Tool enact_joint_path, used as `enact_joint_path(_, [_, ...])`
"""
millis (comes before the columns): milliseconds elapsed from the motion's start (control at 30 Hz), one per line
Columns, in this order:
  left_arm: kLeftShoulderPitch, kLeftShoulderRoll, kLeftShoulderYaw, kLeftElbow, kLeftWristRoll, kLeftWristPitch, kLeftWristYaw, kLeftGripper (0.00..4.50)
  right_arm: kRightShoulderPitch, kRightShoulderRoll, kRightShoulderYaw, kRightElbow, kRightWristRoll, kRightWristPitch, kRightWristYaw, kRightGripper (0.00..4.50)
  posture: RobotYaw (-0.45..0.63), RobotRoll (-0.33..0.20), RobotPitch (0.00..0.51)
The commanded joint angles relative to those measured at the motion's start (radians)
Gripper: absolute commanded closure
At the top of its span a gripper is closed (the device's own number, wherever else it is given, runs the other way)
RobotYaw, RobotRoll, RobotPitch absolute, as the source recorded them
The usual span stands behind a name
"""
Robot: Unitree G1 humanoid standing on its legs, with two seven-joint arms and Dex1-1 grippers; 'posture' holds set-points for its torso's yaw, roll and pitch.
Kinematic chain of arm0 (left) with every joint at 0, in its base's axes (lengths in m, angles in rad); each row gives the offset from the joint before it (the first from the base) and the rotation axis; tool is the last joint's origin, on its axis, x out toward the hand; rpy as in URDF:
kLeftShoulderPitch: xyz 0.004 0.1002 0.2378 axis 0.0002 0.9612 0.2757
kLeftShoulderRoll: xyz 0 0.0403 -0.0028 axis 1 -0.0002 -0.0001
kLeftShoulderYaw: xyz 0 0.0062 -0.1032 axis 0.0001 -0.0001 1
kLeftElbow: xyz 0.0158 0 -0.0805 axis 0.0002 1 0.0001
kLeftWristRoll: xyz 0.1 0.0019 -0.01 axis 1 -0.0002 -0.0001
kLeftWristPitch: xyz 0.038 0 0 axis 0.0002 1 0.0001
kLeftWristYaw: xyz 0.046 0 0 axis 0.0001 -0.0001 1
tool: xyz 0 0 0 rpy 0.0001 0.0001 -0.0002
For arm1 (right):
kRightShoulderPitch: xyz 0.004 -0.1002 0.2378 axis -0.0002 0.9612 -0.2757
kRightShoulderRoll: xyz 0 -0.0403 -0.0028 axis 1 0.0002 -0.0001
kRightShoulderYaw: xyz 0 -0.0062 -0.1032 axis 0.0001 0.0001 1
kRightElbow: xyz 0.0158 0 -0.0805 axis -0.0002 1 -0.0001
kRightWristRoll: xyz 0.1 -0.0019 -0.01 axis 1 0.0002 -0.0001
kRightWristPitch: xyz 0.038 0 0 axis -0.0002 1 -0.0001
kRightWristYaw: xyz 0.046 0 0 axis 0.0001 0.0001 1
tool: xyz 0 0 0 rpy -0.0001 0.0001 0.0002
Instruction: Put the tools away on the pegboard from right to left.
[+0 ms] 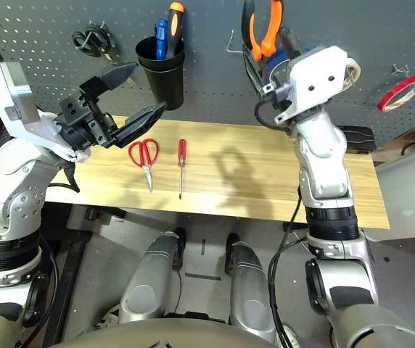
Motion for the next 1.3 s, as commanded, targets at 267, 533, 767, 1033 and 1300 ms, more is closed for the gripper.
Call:
enact_joint_path(267, [0.017,0.002,-0.021,0.002,0.019,-0.026,-0.017,0.00,-0.164,0.045,-0.011,0.206,-0.005,-0.111,-0.044,1.87,0.29,0.000,0.237])
enact_joint_path(533, [0.028,0.008,-0.018,0.002,0.026,-0.034,-0.024,0.00,-0.268,0.072,-0.006,0.429,-0.023,-0.226,-0.075,1.87,0.31,0.000,0.242])
enact_joint_path(767, [0.031,0.013,-0.017,-0.004,0.029,-0.030,-0.024,0.00,-0.279,0.100,0.008,0.536,-0.047,-0.250,-0.091,1.87,0.32,0.000,0.246])
enact_joint_path(1033, [0.026,0.013,-0.023,-0.001,0.035,-0.028,-0.022,0.00,-0.266,0.112,0.006,0.599,-0.070,-0.218,-0.124,1.87,0.32,0.000,0.248])
enact_joint_path(1300, [0.022,0.013,-0.025,0.008,0.041,-0.030,-0.024,0.00,-0.232,0.110,0.018,0.623,-0.087,-0.209,-0.127,1.87,0.32,0.000,0.253])
